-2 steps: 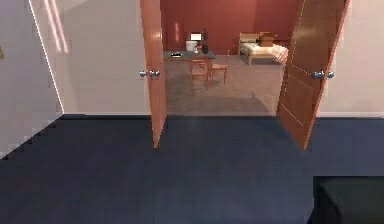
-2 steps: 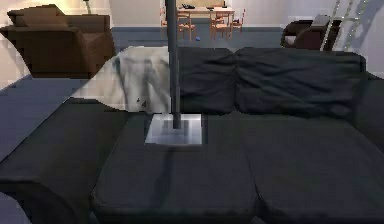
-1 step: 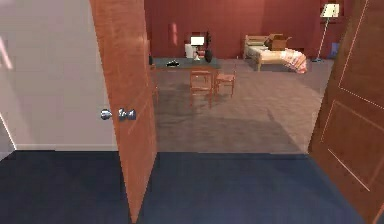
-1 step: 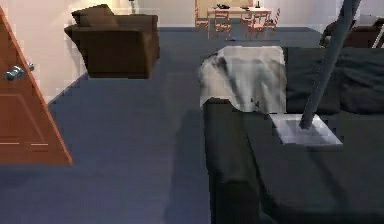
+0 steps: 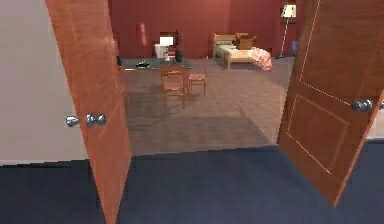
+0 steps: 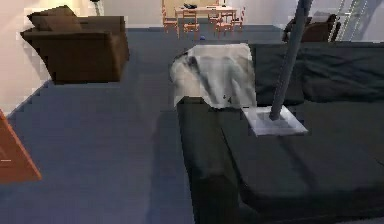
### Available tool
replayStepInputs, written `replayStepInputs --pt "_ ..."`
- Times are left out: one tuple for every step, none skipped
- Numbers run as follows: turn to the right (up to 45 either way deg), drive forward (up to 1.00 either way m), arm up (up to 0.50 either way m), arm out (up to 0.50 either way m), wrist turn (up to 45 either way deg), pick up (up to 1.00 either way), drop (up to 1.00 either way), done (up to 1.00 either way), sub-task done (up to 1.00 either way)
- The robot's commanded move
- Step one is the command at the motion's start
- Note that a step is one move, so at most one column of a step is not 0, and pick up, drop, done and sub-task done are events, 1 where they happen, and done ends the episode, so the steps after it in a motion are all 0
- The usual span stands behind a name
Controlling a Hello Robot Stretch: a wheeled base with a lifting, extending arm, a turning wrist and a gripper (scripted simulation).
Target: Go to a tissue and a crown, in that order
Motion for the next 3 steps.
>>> replayStepInputs --pt "0.0 0.20 0.00 0.00 0.0 0.00 0.00 0.00 0.00" --pt "6.0 0.00 0.00 0.00 0.0 0.00 0.00 0.00 0.00" --pt "0.0 1.00 0.00 0.00 0.0 0.00 0.00 0.00 0.00"
